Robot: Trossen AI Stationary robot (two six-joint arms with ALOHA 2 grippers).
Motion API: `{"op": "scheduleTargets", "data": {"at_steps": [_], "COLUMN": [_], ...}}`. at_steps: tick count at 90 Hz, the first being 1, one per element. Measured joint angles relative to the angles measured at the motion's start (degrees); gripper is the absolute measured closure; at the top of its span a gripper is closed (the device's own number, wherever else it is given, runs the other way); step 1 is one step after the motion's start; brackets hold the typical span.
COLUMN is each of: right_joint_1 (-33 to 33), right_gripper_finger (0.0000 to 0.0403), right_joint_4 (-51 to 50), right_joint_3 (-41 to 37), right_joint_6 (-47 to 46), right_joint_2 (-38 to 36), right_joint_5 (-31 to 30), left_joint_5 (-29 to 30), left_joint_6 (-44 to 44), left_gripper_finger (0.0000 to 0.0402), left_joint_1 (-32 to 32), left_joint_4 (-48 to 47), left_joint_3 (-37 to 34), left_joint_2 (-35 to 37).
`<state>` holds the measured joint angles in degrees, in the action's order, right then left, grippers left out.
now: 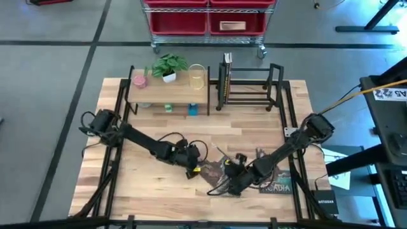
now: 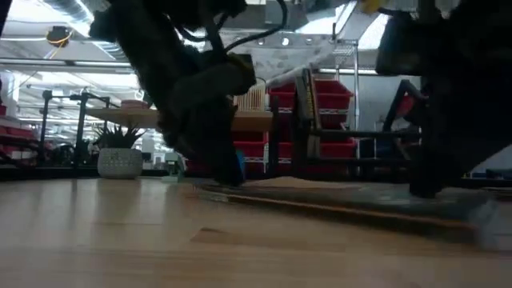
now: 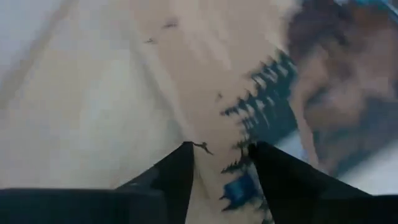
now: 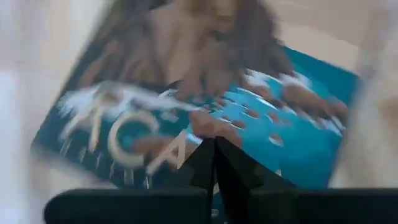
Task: Stock shelves
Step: Put the brown blue book on the bookshelf
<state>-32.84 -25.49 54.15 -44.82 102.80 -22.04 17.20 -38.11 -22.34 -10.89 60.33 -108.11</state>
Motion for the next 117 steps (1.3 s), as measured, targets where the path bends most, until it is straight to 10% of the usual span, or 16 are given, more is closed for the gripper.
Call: {"op": "scheduleTargets", "data": {"at_steps": [16, 43, 74, 92, 117], "right_joint_1": [0.9, -4.2, -16.6, -20.2, -19.4], "right_gripper_finger": [0.0402, 0.0392, 0.0234, 0.0178, 0.0204], "right_joint_4": [-10.8, -12.2, -14.6, -11.4, -10.9], "right_joint_3": [-0.2, 8.0, 4.1, 1.6, 2.2], "right_joint_6": [0.2, 20.3, 35.0, 37.9, 38.3], "right_joint_2": [-4.0, -7.3, -5.6, 1.3, 6.5], "right_joint_5": [-9.5, -5.2, -2.2, -16.8, -24.3], "left_joint_5": [-1.7, 8.4, 6.8, 1.8, -3.3], "left_joint_6": [-2.2, 8.4, 16.1, 19.1, 18.7], "left_gripper_finger": [0.0249, 0.0249, 0.0249, 0.0249, 0.0249], "left_joint_1": [-5.5, -2.1, 5.0, 7.8, 8.9], "left_joint_4": [5.1, 12.8, 16.5, 23.9, 29.6], "left_joint_3": [-0.2, 0.8, 0.8, 0.8, 0.9], "left_joint_2": [2.1, 4.9, 2.2, -2.2, -7.9]}}
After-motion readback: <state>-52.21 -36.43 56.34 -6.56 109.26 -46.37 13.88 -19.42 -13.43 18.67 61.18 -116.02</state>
